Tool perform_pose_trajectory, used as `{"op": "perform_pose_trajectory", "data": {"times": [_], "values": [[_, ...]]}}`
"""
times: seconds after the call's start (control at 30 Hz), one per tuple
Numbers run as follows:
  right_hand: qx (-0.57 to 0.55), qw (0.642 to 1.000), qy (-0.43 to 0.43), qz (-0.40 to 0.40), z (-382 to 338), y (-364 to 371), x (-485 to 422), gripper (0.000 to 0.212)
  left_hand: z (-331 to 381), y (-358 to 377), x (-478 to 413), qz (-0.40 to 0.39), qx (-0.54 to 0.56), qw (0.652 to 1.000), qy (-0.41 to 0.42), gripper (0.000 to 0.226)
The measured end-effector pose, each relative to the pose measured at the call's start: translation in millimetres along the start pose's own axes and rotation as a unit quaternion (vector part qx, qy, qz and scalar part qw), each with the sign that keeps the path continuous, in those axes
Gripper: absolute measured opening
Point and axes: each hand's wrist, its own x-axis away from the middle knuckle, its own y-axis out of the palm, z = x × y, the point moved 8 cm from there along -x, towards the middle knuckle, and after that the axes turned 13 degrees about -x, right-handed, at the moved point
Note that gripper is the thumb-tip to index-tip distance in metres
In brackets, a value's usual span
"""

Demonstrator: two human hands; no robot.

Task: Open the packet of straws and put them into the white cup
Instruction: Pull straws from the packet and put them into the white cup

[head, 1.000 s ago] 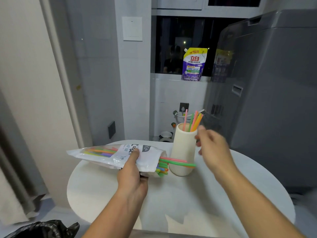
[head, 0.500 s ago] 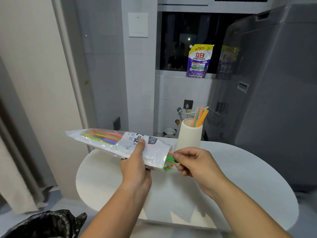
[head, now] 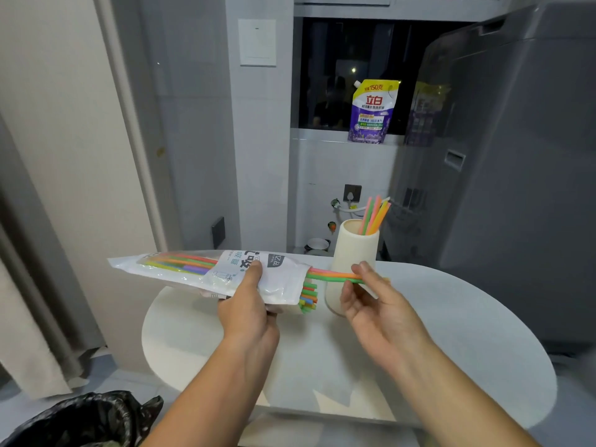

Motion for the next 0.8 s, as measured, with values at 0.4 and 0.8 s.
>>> {"op": "perform_pose_trajectory", "data": {"times": [0.4,0.8], "values": [[0.123,0.983,-0.129,0.036,-9.5,-2.6,-7.9,0.014,-14.5,3.7,-3.1,-0.023,0.019,0.999,-0.039,0.042],[0.373,0.84,-0.393,-0.01,-141.9,70.1,30.8,0.024,-6.4,-7.7,-22.4,0.005,0.059,0.997,-0.054,0.048]]}}
